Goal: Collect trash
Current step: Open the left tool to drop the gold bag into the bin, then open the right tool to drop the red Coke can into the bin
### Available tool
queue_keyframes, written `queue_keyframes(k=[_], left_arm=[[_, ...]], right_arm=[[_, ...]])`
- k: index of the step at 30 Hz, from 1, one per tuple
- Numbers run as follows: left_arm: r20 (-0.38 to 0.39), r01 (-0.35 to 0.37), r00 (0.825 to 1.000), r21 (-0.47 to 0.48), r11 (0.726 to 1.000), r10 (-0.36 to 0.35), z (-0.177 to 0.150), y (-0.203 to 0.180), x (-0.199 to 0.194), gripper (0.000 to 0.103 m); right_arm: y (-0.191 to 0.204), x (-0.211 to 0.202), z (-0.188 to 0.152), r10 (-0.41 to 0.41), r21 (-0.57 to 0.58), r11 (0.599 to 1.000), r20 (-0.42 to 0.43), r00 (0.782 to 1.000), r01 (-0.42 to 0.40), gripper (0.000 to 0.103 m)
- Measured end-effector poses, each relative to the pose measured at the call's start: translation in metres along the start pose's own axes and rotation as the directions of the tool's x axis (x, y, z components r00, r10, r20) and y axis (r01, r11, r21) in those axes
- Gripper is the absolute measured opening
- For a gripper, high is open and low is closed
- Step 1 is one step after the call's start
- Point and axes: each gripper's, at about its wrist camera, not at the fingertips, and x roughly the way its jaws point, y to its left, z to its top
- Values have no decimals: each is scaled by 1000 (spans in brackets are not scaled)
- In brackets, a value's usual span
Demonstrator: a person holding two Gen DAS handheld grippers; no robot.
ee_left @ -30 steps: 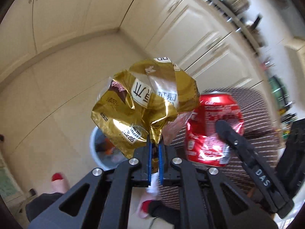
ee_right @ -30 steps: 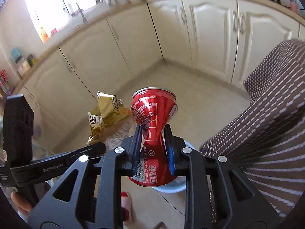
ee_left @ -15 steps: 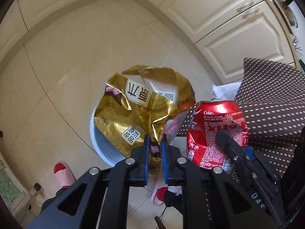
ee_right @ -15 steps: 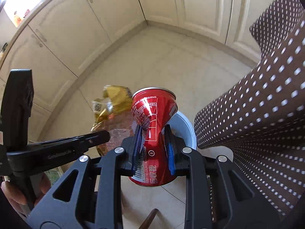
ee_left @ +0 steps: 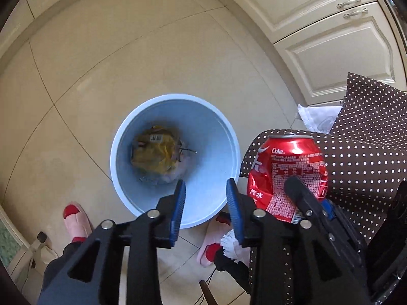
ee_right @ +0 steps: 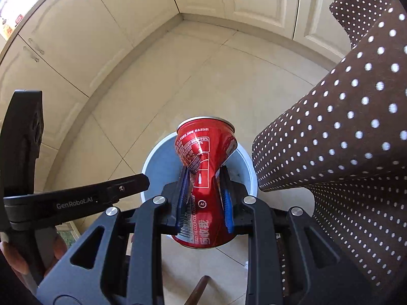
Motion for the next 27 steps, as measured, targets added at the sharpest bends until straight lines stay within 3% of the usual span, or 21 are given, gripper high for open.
queue_keyframes(k=[14,27], left_arm=[[-1,8,1000,-67,998,-8,5,7,-4,33],[23,19,1000,-48,999,-17,7,6,-13,33]], right_arm=[[6,35,11,25,4,1000,-27,999,-25,25],[6,24,11,-2,-2,1000,2,1000,2,29]])
